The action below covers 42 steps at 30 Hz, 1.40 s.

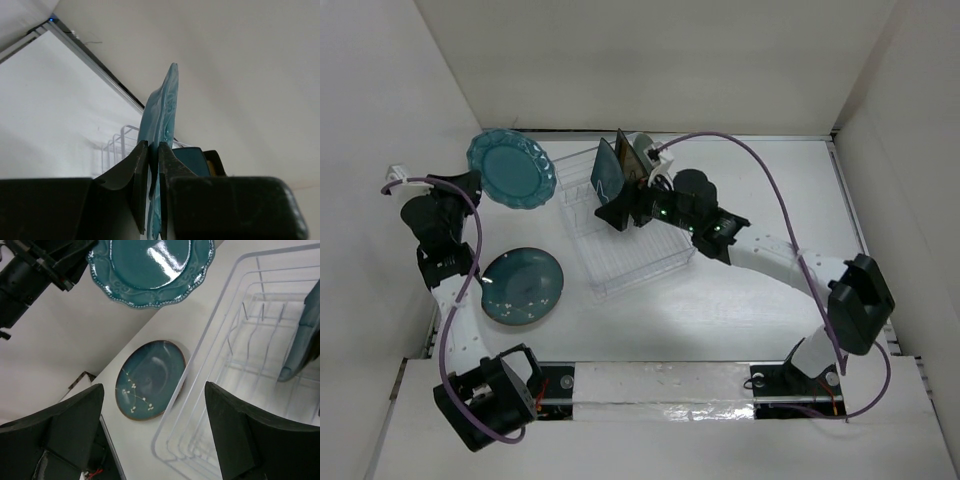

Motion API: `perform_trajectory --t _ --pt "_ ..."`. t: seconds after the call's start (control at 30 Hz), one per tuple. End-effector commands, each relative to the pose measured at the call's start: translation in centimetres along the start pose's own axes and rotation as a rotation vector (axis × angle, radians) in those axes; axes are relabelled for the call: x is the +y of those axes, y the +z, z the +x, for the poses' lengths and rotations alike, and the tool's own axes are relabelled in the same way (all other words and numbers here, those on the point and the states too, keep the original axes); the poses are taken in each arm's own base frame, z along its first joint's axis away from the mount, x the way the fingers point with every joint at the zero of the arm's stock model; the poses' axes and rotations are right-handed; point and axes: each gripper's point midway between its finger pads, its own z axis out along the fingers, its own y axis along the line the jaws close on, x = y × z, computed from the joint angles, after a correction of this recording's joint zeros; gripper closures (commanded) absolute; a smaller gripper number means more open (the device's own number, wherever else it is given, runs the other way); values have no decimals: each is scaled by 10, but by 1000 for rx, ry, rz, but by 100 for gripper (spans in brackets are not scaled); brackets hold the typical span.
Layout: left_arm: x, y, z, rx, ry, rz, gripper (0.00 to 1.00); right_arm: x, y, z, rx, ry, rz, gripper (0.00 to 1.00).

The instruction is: Load the plates into the dish rack

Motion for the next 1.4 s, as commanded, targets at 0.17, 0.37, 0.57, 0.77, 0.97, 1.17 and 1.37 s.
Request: perform_trajectory --t 0.17,0.37,0.57,0.77,0.97,1.17,1.37 --pt "-103 -40 -24 -71 -31 368 100 14 57 -28 -60 79 -69 6" --pt "-120 -65 -16 -49 -68 456 100 -5 88 -25 -51 152 -59 1" --pt "-130 -80 -6 -1 -108 534 100 -5 99 -19 -14 171 -136 1" --pt "-133 -95 9 56 -133 579 100 -2 108 -24 -30 164 -196 1" --pt "-117 -102 31 105 -150 577 100 17 103 -31 -70 151 -314 32" --pt "-89 -94 52 146 -111 514 100 18 91 -34 -107 141 -309 98" --pt "-77 -93 64 166 -58 503 88 0 77 -41 -161 139 -175 100"
